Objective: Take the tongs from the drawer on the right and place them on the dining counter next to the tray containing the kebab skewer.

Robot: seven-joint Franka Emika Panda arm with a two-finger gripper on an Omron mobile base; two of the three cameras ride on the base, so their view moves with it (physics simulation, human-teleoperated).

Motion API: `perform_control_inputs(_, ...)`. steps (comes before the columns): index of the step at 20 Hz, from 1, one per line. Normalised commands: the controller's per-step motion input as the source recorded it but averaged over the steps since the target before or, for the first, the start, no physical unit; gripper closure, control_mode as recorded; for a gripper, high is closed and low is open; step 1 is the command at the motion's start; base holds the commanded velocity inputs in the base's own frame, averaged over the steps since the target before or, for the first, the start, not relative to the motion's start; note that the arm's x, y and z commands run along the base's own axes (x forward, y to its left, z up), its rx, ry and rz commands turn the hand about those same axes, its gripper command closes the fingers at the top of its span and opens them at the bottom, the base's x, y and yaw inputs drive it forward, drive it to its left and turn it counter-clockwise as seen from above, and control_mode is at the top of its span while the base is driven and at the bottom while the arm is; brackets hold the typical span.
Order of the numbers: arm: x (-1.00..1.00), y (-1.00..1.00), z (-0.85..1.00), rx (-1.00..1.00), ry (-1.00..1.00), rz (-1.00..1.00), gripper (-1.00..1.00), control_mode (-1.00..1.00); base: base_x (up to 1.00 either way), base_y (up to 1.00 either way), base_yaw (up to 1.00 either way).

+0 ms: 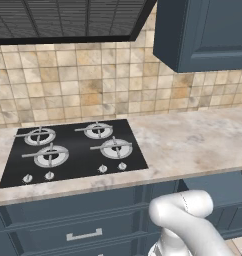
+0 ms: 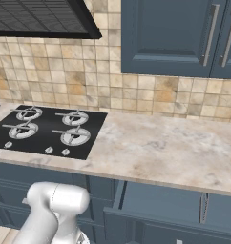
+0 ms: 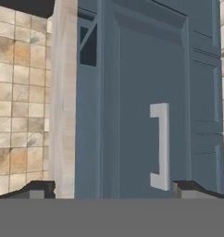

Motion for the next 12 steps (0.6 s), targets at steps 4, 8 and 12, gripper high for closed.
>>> perform_control_inputs(4,0.04,0.00,0.14,0.00,0.05,0.00,-1.00,-1.00,0.00,0.00,0.00)
perform_control_inputs(8,0.23,0.03,0.08,0.00,0.08,0.00,-1.00,-1.00,0.00,0.00,0.00)
perform_control_inputs(12,0.21,0.07,0.11,0.00,0.17,0.00,-1.00,-1.00,0.00,0.00,0.00)
